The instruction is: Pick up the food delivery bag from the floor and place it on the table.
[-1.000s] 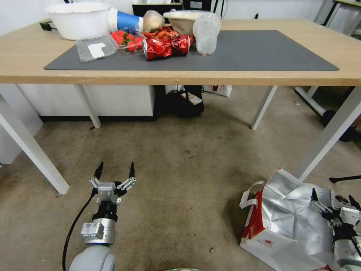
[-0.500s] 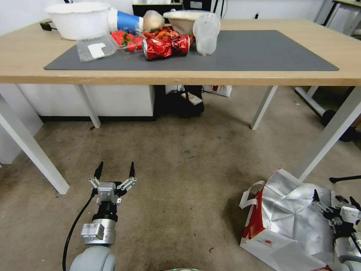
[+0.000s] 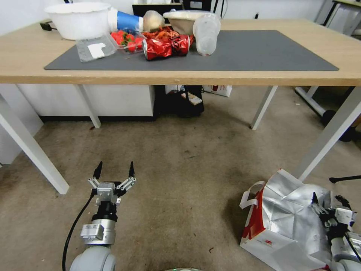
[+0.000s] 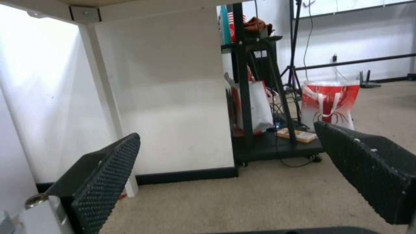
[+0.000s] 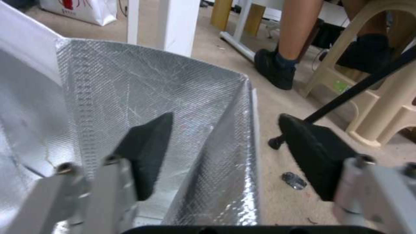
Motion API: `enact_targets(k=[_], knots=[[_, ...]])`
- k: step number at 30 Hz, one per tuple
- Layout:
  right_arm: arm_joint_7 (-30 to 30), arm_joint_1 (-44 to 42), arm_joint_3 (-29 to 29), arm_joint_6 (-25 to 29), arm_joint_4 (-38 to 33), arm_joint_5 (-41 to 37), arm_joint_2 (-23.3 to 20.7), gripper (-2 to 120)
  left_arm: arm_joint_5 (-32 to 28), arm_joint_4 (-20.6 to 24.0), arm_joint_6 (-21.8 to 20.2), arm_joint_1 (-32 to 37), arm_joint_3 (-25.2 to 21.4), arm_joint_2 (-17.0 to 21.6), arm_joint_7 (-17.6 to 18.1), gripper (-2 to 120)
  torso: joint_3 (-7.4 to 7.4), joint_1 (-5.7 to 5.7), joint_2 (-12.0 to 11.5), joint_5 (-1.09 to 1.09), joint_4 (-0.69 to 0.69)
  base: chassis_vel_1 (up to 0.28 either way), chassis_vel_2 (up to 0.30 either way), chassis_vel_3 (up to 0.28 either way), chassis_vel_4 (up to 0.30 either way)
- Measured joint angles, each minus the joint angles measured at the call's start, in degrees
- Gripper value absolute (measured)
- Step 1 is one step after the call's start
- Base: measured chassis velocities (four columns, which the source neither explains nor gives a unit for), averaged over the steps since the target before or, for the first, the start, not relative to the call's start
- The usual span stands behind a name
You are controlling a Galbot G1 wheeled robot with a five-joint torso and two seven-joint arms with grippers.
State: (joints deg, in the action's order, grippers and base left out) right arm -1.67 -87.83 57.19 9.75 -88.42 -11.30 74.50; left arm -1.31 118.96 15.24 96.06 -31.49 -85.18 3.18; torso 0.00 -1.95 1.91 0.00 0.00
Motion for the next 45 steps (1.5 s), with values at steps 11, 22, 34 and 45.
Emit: enact_targets(k=[11,22,34,45], knots=[[-0.1,-0.2,-0.2,-0.1,-0.2,0.0,0.3,22,0.1,-0.3,0.2,-0.1,0.2,0.1,0.0,100,0.00,0.00,0.0,0.00,0.00,0.000,0.000,0.000,0.000],[-0.3,-0.5,0.0,0.3,0.0,-0.3,0.4,0,0.0,-0.3,0.2,-0.3,0.2,0.3,-0.1,100,0.00,0.00,0.0,0.00,0.00,0.000,0.000,0.000,0.000],[1.7,-2.0,-1.2,1.2,-2.3,-2.6,1.0,0,0.0,-0.3,0.2,-0.2,0.2,0.1,-0.1,100,0.00,0.00,0.0,0.01,0.00,0.000,0.000,0.000,0.000],[2.2,-5.3,-2.1,1.6,-10.4,-5.7,2.3,0,0.1,0.2,0.1,-0.1,0.0,-0.4,0.0,100,0.00,0.01,0.0,0.00,0.00,0.000,0.000,0.000,0.000]])
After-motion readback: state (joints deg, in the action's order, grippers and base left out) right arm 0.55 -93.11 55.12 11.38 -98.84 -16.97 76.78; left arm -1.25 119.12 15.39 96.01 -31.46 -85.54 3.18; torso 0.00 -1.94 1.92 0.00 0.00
